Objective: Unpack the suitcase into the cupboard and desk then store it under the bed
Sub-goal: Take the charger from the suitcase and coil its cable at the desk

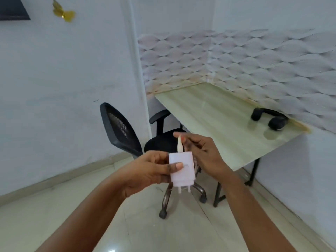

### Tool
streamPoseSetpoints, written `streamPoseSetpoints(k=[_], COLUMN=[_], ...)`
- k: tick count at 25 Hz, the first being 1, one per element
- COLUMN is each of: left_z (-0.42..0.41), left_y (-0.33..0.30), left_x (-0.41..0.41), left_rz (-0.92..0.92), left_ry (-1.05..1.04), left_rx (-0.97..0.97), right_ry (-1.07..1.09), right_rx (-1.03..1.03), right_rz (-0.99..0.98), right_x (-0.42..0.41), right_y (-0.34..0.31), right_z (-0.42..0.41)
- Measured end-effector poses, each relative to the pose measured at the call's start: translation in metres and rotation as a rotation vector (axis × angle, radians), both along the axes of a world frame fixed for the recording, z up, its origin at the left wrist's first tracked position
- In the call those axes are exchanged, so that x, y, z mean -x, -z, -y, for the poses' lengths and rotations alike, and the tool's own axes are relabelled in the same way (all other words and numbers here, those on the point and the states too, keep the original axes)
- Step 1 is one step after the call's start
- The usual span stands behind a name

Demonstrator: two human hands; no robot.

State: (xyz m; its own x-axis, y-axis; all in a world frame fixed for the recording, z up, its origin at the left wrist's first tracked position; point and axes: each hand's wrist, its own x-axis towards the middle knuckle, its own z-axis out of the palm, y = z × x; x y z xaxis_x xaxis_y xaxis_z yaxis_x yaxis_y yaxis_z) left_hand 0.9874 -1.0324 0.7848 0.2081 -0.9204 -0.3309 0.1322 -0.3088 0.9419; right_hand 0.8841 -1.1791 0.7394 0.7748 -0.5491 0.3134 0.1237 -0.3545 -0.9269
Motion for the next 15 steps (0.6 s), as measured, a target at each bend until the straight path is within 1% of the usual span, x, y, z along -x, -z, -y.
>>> streamPoseSetpoints(k=[2, 4, 5, 7, 8, 10, 11, 13, 15], left_z=[0.024, 0.048, 0.058, 0.079, 0.090, 0.109, 0.120, 0.137, 0.151], left_y=[0.000, -0.001, -0.003, -0.005, -0.005, 0.001, 0.004, 0.008, 0.012], left_x=[-0.017, -0.041, -0.053, -0.076, -0.085, -0.096, -0.100, -0.102, -0.102], left_rz=[-0.066, -0.063, -0.051, -0.068, -0.041, 0.053, 0.035, -0.057, -0.063], left_ry=[-0.218, -0.419, -0.494, -0.602, -0.635, -0.654, -0.618, -0.535, -0.469], left_rx=[0.091, 0.194, 0.247, 0.330, 0.336, 0.287, 0.283, 0.295, 0.299], right_ry=[0.058, 0.156, 0.209, 0.260, 0.262, 0.259, 0.282, 0.380, 0.437], right_rx=[0.100, 0.317, 0.424, 0.523, 0.562, 0.647, 0.687, 0.764, 0.827], right_rz=[0.032, 0.001, -0.039, -0.122, -0.159, -0.251, -0.284, -0.289, -0.298], right_x=[-0.027, -0.047, -0.053, -0.058, -0.059, -0.058, -0.057, -0.054, -0.049], right_y=[0.005, 0.018, 0.026, 0.030, 0.029, 0.020, 0.015, 0.001, -0.009], right_z=[0.020, 0.033, 0.037, 0.037, 0.037, 0.037, 0.042, 0.058, 0.074])
